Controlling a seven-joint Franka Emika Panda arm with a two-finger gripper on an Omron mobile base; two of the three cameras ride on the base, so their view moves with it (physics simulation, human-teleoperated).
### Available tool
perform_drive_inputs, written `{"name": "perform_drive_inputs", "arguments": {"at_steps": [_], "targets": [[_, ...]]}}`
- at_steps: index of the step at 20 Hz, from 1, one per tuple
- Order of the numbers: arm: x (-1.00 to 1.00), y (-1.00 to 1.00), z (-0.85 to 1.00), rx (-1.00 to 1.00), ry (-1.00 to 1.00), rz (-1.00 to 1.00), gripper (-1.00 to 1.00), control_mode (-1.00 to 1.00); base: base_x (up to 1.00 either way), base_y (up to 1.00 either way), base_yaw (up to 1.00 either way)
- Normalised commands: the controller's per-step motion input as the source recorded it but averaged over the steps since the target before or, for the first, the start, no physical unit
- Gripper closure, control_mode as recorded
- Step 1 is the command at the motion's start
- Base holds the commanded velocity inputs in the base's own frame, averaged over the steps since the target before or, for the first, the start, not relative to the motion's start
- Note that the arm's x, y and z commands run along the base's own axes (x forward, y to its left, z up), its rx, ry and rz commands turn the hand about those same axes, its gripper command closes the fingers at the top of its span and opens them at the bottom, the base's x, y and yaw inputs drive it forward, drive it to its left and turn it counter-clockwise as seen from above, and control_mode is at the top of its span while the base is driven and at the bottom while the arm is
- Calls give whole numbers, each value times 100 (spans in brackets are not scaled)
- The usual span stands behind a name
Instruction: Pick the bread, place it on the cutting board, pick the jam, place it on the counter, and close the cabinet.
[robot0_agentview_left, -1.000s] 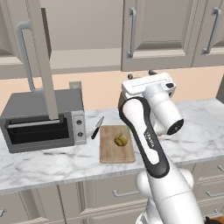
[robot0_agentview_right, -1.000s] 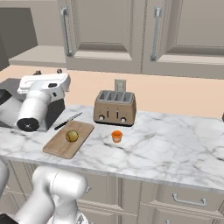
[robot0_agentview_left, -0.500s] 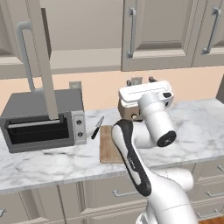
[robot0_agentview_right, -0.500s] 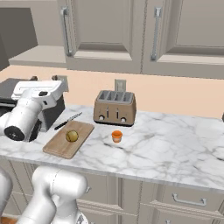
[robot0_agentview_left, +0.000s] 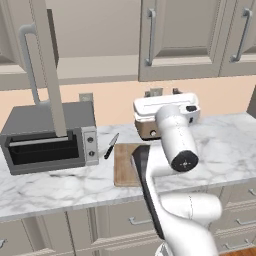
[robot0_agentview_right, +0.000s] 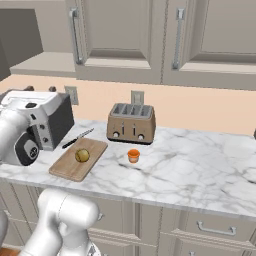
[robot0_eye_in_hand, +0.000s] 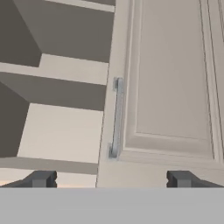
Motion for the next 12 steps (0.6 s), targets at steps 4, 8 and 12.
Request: {"name": "perform_drive_inputs", "arguments": {"at_steps": [4, 8, 12], "targets": [[-64, 13, 29, 0, 12, -10, -100, -100, 0, 0, 0], [-62, 14, 20, 0, 11, -9, -100, -100, 0, 0, 0], [-47, 26, 3, -1, 4, -2, -100, -100, 0, 0, 0]]}}
